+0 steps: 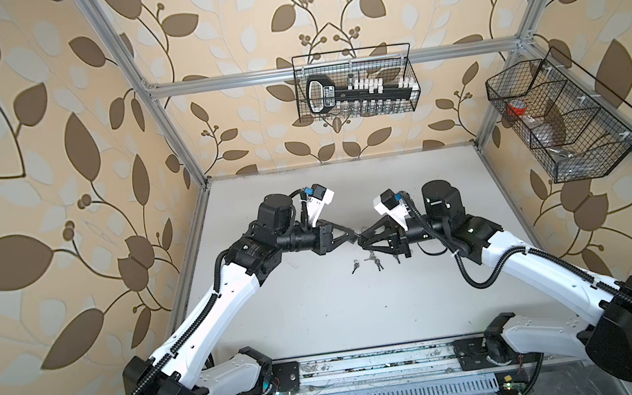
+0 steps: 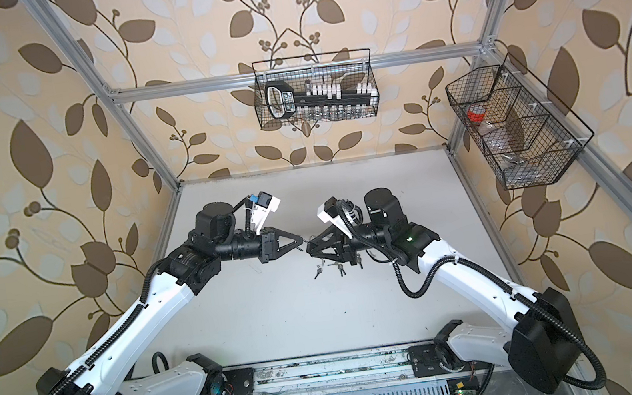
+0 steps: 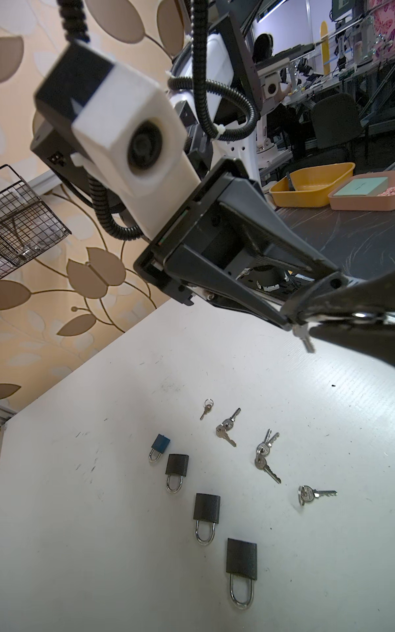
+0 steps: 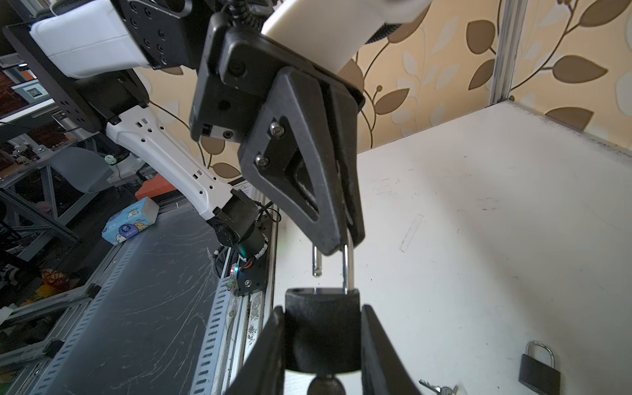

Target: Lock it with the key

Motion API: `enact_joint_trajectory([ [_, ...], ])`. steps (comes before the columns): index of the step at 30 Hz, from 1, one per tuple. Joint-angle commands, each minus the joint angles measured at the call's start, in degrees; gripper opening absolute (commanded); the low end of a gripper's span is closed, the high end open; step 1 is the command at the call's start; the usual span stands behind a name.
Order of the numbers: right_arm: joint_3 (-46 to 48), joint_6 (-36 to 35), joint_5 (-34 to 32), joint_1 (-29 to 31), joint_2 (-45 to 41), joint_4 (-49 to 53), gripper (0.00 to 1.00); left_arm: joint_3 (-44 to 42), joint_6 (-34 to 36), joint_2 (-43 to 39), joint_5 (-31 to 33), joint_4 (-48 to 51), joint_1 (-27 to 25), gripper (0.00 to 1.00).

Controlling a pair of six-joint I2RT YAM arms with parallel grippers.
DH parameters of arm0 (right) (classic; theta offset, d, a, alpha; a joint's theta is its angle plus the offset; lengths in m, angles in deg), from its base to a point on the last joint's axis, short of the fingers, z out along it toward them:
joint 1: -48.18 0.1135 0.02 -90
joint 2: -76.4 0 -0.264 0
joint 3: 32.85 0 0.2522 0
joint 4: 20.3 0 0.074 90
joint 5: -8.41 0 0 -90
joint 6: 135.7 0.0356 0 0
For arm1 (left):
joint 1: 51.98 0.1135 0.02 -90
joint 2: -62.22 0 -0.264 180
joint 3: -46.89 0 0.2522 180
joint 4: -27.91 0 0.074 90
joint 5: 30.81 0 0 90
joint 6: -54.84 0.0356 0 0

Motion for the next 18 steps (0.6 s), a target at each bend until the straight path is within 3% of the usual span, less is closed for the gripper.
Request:
enact_joint_trajectory([
  [1, 0.7, 0.1, -0.1, -0.3, -1.6, -1.3, 0.0, 2.6, 1.1, -1.4, 0.7, 0.1, -0.4, 0.01],
  [4, 1.0, 0.3, -0.8, -0.3, -2.2, -1.4, 0.01, 2.2, -1.0, -1.6, 1.0, -1.7, -0.4, 0.0],
  [6, 1.6, 0.5, -2.0, -0.2, -2.9, -2.3, 0.07, 1.8, -2.5, -1.3, 0.7, -3.2, -0.4, 0.0],
  [11, 3.5, 0.7, -5.2, -0.2, -5.3, -5.6, 0.35, 4.0, -3.3, -0.2, -0.1, -2.9, -0.4, 0.0],
  [15, 6.8, 0.9, -7.7, -0.3, -9.1, -10.7, 0.38, 4.1, -4.2, -1.1, 0.7, -3.8, -0.4, 0.0],
  [18, 11.3, 4.2, -16.3, -0.2, -13.4, -17.0, 0.44, 3.3, -5.7, -2.1, 1.3, -5.5, -0.4, 0.0],
])
